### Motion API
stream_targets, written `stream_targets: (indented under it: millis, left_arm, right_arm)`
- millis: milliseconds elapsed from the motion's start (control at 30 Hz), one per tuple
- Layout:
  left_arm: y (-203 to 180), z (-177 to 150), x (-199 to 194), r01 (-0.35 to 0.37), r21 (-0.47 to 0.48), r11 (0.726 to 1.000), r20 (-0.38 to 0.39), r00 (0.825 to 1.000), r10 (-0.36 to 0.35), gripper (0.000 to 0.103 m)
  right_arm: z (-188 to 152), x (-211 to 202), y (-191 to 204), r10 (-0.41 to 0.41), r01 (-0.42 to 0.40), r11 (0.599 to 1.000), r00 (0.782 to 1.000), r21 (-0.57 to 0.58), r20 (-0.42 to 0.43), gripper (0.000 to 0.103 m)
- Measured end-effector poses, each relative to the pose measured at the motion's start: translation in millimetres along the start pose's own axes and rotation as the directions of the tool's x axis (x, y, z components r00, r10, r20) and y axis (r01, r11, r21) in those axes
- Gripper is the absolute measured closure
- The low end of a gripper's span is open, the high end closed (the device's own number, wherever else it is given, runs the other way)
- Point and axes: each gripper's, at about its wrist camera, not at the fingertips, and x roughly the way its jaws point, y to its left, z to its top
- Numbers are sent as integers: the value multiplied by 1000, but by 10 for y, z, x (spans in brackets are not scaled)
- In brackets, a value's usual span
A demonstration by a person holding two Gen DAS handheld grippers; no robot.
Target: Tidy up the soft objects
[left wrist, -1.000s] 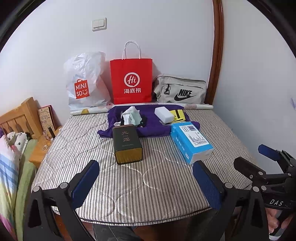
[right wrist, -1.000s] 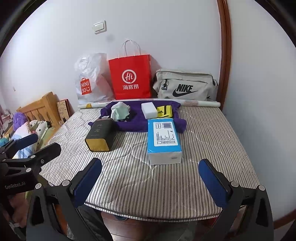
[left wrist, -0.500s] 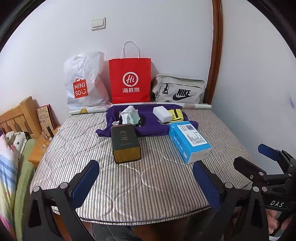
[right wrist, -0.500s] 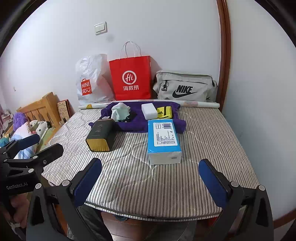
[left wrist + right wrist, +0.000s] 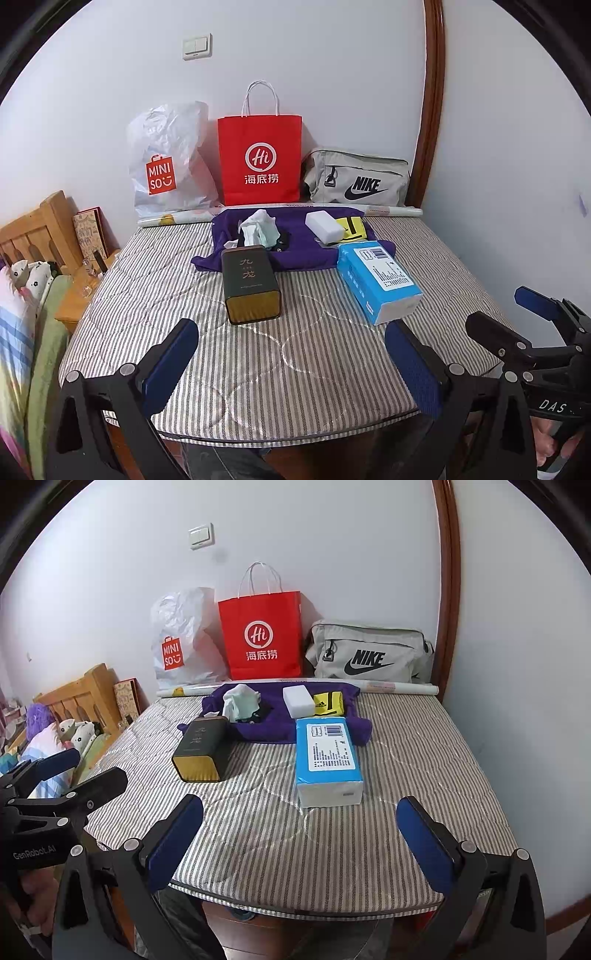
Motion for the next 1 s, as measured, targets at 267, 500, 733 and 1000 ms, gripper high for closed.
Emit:
stream_targets:
  millis: [267,500,733,1000]
  left_arm:
    - [2,-5,-8,0,2,1000,1,1000,0,1]
    - [-5,-9,-16,-1,2,1000,2,1000,1,1]
    - [-7,-10,-27,-2,2,1000,3,1000,2,1]
    - [-12,-9,-37,0,1,1000,3,1000,0,1]
  right_arm:
    - [-7,-6,5,-1,1,1000,1000,-1,2,0]
    - [-12,-21,6,-1,1,1000,1000,-2,5,0]
    - [-13,-23,6,-2,2,1000,1000,-2,5,0]
    - [-13,-25,6,-2,2,1000,1000,-3,6,0]
